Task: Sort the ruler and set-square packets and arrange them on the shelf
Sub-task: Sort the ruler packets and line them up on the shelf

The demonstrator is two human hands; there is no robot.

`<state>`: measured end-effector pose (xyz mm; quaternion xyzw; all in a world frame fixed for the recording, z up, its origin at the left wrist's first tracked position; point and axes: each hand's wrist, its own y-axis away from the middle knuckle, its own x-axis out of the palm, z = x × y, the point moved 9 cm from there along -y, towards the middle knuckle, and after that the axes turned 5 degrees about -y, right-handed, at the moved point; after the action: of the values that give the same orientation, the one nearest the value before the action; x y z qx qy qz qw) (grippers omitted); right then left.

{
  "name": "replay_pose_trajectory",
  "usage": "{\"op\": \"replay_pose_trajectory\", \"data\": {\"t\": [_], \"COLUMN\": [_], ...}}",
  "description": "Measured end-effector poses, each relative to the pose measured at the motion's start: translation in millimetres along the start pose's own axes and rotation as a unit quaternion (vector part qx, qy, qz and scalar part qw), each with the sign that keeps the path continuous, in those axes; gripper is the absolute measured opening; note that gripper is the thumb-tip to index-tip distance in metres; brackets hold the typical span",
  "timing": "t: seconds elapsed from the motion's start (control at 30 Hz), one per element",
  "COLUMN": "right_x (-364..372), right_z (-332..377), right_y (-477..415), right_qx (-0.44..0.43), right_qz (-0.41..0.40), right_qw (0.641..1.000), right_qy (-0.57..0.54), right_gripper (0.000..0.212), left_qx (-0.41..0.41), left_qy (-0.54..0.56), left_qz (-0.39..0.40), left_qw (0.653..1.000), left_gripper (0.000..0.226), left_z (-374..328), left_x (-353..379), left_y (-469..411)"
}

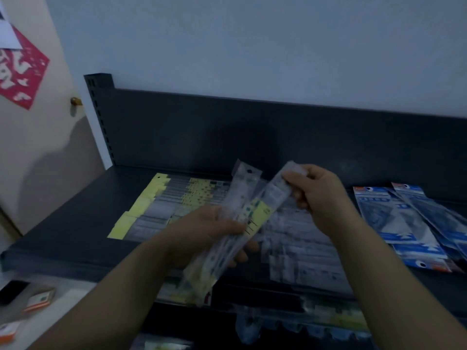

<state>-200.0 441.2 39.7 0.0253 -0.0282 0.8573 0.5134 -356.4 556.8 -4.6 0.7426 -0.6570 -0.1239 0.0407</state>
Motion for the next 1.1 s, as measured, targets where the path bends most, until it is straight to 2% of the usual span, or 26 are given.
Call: {"op": "replay_pose_trajectory", "data": {"t": [0.2,0.27,0.33,0.43,0.53,0.63,0.83,0.97,1.1], "right_x": [-15.7,-11.4,-0.8,16.0,36.0,58.2,97.3,104.4,101.7], "right_z": [-27.5,-34.1,-39.5,-50.4,-56.4,-60.8,-76.9,-82.6,-86.2], "right_y": [6.0,12.8,21.3,34.2,46.3,54.6,67.4,72.1,72.6], "right_qx": [0.042,0.048,0.054,0.062,0.054,0.039,-0.004,-0.025,-0.038], "right_qz": [-0.031,-0.013,0.008,0.014,0.023,0.028,0.070,0.062,0.053], "right_qw": [0.993,0.988,0.985,0.989,0.995,0.998,0.979,0.955,0.954], "right_qy": [-0.104,-0.149,-0.162,-0.132,-0.085,0.041,0.190,0.288,0.292], "right_gripper": [0.007,0.009,0.011,0.022,0.033,0.050,0.045,0.053,0.052], "left_qx": [-0.044,-0.049,-0.034,-0.024,-0.015,-0.016,-0.071,-0.084,-0.085], "left_qy": [0.100,0.107,0.069,0.001,-0.060,-0.102,-0.162,-0.153,-0.160], "left_qz": [-0.065,-0.097,-0.159,-0.255,-0.320,-0.362,-0.348,-0.319,-0.294], "left_qw": [0.992,0.988,0.984,0.967,0.945,0.926,0.921,0.931,0.939], "left_gripper": [0.023,0.021,0.021,0.031,0.026,0.020,0.026,0.027,0.030], "left_z": [28.0,31.8,29.0,26.0,26.9,33.3,61.4,76.5,82.7], "left_x": [-51.0,-69.5,-91.0,-123.0,-153.3,-180.7,-213.5,-215.5,-215.2], "left_y": [28.5,37.8,46.5,61.6,75.5,87.3,97.0,97.2,95.3]}}
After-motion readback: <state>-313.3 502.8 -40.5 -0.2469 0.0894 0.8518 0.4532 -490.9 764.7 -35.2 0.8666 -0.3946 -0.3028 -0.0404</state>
